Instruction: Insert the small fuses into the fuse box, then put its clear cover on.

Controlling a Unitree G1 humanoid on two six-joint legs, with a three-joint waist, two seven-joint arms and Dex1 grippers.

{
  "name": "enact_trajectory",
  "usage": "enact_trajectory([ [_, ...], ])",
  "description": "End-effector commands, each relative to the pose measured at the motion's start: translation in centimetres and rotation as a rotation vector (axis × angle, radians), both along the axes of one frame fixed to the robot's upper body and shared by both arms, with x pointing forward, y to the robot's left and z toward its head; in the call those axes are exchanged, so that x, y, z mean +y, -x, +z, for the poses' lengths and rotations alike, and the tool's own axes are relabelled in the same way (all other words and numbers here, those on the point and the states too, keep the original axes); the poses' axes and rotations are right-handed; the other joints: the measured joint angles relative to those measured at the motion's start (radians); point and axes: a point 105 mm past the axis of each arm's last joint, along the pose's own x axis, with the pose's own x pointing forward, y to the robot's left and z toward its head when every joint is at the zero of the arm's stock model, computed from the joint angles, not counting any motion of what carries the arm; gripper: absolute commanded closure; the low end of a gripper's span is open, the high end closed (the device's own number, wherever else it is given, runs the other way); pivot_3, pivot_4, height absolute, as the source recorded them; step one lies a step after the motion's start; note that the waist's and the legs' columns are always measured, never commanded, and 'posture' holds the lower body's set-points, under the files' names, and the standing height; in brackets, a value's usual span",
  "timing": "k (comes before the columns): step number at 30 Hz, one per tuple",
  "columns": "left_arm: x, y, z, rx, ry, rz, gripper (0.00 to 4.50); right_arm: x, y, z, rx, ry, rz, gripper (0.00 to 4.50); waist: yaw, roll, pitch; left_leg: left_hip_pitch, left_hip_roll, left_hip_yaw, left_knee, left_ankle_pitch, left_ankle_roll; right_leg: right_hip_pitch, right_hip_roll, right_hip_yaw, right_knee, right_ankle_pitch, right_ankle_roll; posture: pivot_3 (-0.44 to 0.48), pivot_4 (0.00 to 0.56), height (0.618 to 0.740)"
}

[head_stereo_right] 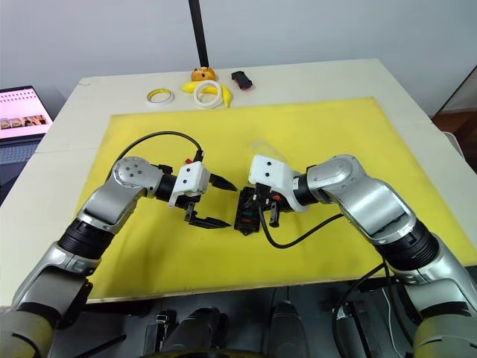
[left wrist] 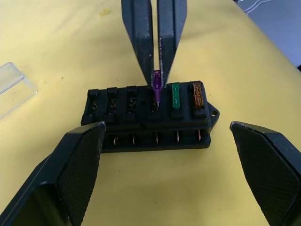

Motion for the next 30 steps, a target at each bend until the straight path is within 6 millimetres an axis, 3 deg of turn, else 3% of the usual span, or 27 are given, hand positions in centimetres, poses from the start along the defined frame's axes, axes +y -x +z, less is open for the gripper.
enact_trajectory([
  [1,-0.2,0.3,0.8,-0.04,0.009,-0.013,0.0,0.3,-0.3,1.1,-0.049,-0.008,0.008,4.48,0.0,0.0,0.0,0.0,0.0,0.0,0.0,0.0,0.0,0.0,0.0,0.0,0.0,0.0,0.0,0.0,0.15,0.74],
  [30,-0.3,0.3,0.8,-0.038,0.02,-0.003,0.0,0.2,-0.8,0.0,-0.042,0.057,-0.001,4.48,-0.001,0.0,0.0,0.0,0.0,0.0,0.0,0.0,0.0,0.0,0.0,0.0,0.0,0.0,0.0,0.0,0.15,0.74],
])
